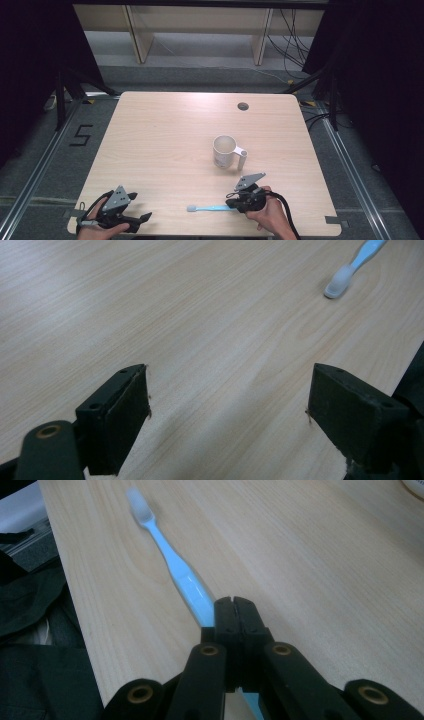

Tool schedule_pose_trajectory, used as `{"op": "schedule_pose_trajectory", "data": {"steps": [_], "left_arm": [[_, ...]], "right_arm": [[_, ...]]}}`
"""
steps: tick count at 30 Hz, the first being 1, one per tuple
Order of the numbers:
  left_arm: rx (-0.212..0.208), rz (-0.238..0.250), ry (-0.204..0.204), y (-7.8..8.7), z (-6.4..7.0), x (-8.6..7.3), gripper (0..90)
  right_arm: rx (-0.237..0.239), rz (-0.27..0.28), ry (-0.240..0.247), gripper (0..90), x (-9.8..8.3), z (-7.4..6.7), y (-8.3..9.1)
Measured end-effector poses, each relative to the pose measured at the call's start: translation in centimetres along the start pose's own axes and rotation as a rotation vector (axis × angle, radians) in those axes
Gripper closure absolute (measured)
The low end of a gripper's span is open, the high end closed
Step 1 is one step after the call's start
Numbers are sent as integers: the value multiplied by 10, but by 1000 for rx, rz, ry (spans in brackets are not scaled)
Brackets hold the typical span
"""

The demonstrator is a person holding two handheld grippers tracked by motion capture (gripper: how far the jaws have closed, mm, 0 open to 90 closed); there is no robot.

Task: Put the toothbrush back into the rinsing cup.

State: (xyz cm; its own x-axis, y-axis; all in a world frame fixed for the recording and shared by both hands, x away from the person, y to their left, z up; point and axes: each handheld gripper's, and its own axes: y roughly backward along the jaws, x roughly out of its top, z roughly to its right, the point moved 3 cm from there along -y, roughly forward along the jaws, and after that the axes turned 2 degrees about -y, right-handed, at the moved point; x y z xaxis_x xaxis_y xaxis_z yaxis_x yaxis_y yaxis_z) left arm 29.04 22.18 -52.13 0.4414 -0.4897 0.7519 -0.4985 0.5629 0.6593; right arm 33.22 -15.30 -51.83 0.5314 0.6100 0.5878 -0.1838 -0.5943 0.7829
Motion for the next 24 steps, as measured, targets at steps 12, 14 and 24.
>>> {"op": "schedule_pose_trajectory", "data": {"steps": [12, 14, 24], "left_arm": [[-3, 8, 7, 0, -2, 0, 161], [-3, 9, 8, 0, -2, 0, 161], [6, 10, 14, 2, -3, -2, 161]], "right_arm": [[-3, 28, 51, 900, 8, -13, 9], [-28, 29, 76, 900, 10, -16, 7], [-43, -29, 185, 900, 22, -25, 1]]}}
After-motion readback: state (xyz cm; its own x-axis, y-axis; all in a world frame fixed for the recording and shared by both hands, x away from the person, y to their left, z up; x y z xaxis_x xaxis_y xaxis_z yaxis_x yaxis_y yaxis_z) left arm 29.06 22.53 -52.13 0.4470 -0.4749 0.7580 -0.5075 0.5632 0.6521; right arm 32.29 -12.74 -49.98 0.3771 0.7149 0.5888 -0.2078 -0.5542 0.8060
